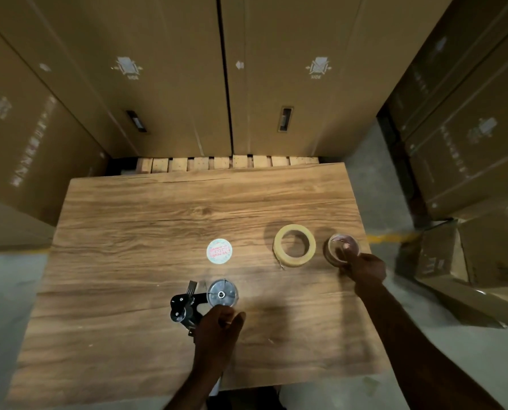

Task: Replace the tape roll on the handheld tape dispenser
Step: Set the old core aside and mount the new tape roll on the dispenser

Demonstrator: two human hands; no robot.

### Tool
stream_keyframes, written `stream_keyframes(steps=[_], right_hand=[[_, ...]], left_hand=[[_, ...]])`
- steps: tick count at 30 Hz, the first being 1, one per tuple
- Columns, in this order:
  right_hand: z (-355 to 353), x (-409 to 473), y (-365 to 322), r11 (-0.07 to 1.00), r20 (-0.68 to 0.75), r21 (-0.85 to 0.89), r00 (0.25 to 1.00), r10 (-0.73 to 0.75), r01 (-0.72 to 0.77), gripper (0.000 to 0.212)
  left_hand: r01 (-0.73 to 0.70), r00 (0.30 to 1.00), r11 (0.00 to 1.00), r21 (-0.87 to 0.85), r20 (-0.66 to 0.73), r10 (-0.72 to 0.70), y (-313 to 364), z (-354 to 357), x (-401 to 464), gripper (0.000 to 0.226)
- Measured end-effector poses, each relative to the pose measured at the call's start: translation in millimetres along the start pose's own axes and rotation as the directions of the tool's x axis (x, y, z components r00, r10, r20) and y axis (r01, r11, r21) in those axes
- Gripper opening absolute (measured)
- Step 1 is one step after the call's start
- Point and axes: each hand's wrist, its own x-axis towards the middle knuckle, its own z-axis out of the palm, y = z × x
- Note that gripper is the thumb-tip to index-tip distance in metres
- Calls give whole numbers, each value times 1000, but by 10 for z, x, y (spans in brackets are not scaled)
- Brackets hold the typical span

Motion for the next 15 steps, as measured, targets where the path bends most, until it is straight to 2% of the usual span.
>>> stream_keyframes(steps=[3,7,9,10,12,13,15], right_hand=[[-7,2,18,996,-7,-82,1000,-24,23,48],[-51,-23,16,993,21,-116,1000,-8,10,38],[-78,-39,4,993,-3,-110,999,-38,38,46],[-95,-47,2,984,-46,-152,994,-96,88,52],[-108,-97,-7,914,-102,-279,938,-332,293,59],[-93,-136,-25,852,-72,-300,880,-470,430,57],[23,-283,-126,695,121,-257,735,-667,672,50]], left_hand=[[-24,1000,1000,6,10,24,42,57,12,14],[-36,999,999,14,-3,36,83,137,40,14],[-44,999,999,27,-11,44,114,164,30,14],[-47,999,998,31,-14,47,128,172,23,14],[-52,999,998,17,-13,52,136,188,17,14],[-54,998,998,18,-13,55,140,200,19,14],[-51,999,998,24,-7,51,140,227,16,14]])
